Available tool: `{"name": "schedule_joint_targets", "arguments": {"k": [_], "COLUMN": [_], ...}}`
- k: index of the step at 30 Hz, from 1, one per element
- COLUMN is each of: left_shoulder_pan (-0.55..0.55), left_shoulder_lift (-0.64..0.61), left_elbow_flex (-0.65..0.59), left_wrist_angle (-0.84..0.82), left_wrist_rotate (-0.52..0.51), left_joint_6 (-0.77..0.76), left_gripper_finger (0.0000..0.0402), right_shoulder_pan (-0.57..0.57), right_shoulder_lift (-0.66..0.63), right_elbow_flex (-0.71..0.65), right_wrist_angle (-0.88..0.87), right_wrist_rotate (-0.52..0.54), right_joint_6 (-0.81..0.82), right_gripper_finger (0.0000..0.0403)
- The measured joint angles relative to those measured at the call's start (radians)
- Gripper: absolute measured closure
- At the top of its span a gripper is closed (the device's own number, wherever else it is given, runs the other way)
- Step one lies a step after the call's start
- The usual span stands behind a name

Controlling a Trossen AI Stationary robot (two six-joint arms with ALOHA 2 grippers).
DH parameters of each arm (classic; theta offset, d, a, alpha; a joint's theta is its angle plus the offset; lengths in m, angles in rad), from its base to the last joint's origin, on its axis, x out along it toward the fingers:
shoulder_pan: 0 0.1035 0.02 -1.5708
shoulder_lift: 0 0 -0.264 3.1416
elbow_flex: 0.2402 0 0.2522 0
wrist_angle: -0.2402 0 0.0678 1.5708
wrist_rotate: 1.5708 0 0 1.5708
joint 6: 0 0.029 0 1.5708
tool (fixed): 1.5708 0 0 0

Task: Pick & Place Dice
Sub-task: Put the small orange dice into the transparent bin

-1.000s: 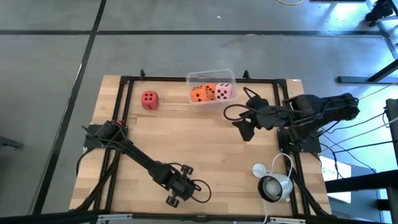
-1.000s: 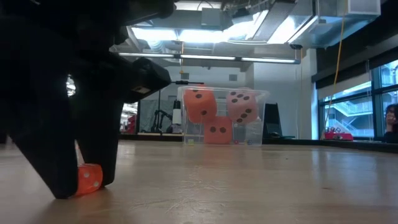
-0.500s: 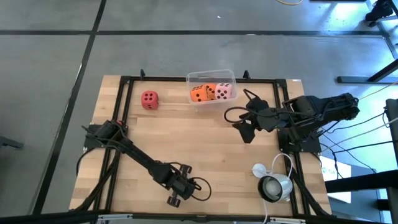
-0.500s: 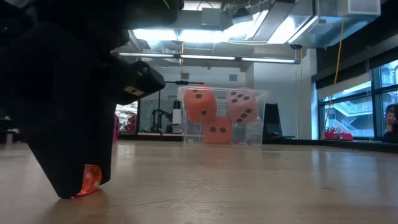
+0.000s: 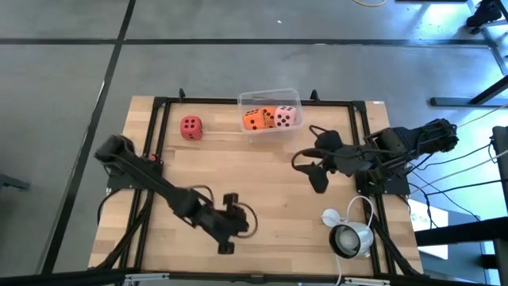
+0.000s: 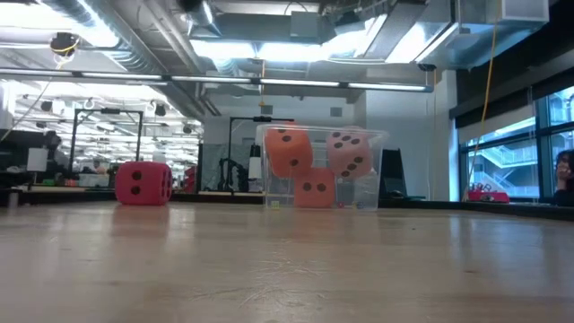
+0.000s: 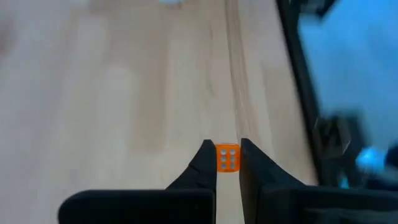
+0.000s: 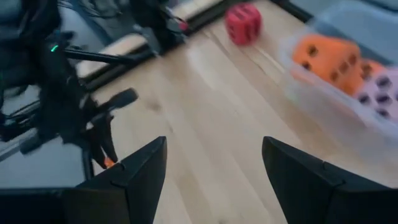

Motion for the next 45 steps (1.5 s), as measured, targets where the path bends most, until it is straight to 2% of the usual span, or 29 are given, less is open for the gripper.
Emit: {"name": "schedule_joint_targets", "arguments": {"k": [6,11,16,22,27,33,45], "left_shoulder_pan": [0.055,0.122,0.221,0.35,0.419,0.458,0.511], "left_shoulder_lift": [-0.156,-0.253,-0.311,-0.332,-0.352,-0.368,-0.364], "left_elbow_flex": [0.001,0.001,0.002,0.002,0.002,0.002,0.002], "left_wrist_angle": [0.072,0.122,0.2,0.332,0.355,0.38,0.479], "left_wrist_rotate": [-0.085,-0.077,0.068,0.259,0.337,0.343,0.381], "left_joint_6": [-0.052,-0.017,-0.031,-0.154,-0.219,-0.22,-0.241], "left_gripper_finger": [0.0392,0.0392,0.0392,0.0392,0.0392,0.0392,0.0392], "right_shoulder_pan": [0.01,0.009,0.009,0.01,0.037,0.064,0.068], "right_shoulder_lift": [0.0,0.0,0.02,0.104,0.158,0.187,0.187], "right_elbow_flex": [0.0,0.0,0.0,0.0,0.0,0.0,0.0], "right_wrist_angle": [0.177,0.258,0.323,0.453,0.53,0.619,0.713], "right_wrist_rotate": [0.0,0.0,0.02,0.013,0.183,0.272,0.304], "right_joint_6": [-0.184,-0.3,-0.457,-0.821,-0.989,-1.079,-1.091], "right_gripper_finger": [0.014,0.014,0.014,0.014,0.014,0.014,0.014]}}
